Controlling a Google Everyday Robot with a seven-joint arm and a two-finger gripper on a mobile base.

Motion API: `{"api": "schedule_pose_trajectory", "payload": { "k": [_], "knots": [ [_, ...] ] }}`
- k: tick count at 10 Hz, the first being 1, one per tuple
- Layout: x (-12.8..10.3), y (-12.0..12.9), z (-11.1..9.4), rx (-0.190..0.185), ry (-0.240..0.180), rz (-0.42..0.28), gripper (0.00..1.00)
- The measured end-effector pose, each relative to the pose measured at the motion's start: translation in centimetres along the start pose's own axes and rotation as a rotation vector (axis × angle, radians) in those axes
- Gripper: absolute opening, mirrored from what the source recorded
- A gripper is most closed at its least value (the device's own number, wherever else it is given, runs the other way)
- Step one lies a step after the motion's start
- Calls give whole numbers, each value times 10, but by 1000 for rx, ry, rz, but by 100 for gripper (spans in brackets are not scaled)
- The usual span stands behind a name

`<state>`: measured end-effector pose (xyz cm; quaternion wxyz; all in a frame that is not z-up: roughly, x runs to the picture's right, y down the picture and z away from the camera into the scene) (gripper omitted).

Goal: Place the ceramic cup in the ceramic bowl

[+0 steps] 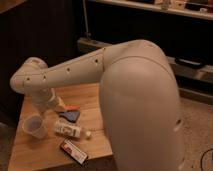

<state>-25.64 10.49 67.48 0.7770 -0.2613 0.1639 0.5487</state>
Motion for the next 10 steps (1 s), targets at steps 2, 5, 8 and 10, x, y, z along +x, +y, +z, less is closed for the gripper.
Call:
{"api": "schedule_pose_trajectory", "payload": {
  "k": [2, 5, 8, 10],
  "knots": [
    [-1, 11, 5, -23, -4, -23, 65],
    [-6, 25, 16, -28, -3, -55, 65],
    [-11, 36, 32, -30, 12, -79, 65],
    [-14, 38, 43, -29, 23, -92, 65]
  ]
}}
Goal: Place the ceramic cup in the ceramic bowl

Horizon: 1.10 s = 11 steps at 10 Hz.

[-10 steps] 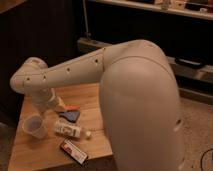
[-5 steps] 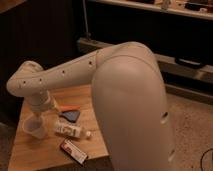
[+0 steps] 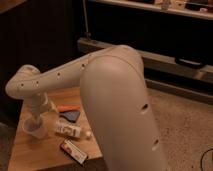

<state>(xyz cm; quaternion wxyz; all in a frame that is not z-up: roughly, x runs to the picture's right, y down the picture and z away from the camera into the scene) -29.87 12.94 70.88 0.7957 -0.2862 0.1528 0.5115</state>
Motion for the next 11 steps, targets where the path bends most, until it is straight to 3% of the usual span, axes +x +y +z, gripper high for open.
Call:
{"api": "schedule_pose_trajectory", "payload": {
  "k": [9, 11],
  "knots": [
    [-13, 11, 38, 1, 73, -72, 64],
    [-12, 14, 41, 0, 83, -97, 47]
  ]
}}
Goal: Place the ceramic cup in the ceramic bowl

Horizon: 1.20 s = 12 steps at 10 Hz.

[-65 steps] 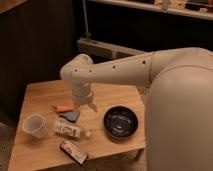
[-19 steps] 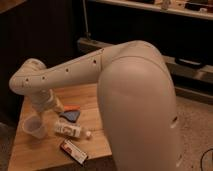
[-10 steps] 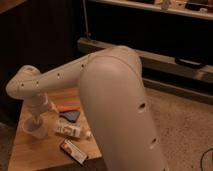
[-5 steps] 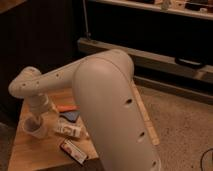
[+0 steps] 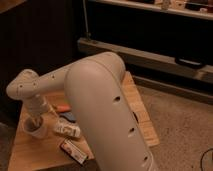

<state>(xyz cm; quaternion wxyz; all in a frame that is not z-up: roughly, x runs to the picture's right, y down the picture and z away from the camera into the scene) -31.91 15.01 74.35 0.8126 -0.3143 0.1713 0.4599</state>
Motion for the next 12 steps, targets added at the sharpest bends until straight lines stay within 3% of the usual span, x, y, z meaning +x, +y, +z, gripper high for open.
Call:
{"api": "schedule_pose_trajectory", "payload": {
  "k": [4, 5, 8, 10, 12],
  "knots": [
    [0, 2, 1, -10, 13, -19, 7],
    [1, 3, 1, -9, 17, -22, 1],
    [1, 3, -2, -27, 19, -25, 0],
    [2, 2, -26, -65, -10, -20, 0],
    [6, -2, -69, -105, -66, -13, 0]
  ]
}}
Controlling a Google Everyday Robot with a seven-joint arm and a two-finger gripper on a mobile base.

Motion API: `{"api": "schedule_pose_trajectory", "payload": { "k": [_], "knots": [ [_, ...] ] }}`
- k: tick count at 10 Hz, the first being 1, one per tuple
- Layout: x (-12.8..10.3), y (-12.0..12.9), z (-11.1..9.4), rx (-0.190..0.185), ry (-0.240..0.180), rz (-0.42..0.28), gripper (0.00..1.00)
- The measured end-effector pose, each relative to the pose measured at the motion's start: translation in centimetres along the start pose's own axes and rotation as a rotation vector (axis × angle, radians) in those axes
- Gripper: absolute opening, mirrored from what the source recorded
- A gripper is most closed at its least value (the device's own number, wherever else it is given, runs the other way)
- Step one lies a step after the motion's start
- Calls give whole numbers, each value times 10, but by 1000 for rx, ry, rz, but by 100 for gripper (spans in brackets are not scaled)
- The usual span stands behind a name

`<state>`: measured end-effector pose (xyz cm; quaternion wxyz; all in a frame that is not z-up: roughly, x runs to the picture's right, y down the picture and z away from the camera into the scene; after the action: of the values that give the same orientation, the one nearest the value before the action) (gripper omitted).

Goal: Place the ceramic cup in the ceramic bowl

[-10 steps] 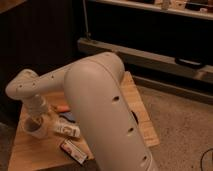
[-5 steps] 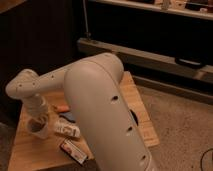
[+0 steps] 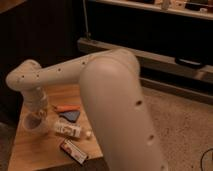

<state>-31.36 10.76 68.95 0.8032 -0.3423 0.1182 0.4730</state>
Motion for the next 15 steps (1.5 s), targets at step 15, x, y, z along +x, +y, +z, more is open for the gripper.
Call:
{"api": "schedule_pose_trajectory", "payload": {
  "k": [15],
  "knots": [
    [173, -259, -196, -41, -351, 488, 0]
  ]
}}
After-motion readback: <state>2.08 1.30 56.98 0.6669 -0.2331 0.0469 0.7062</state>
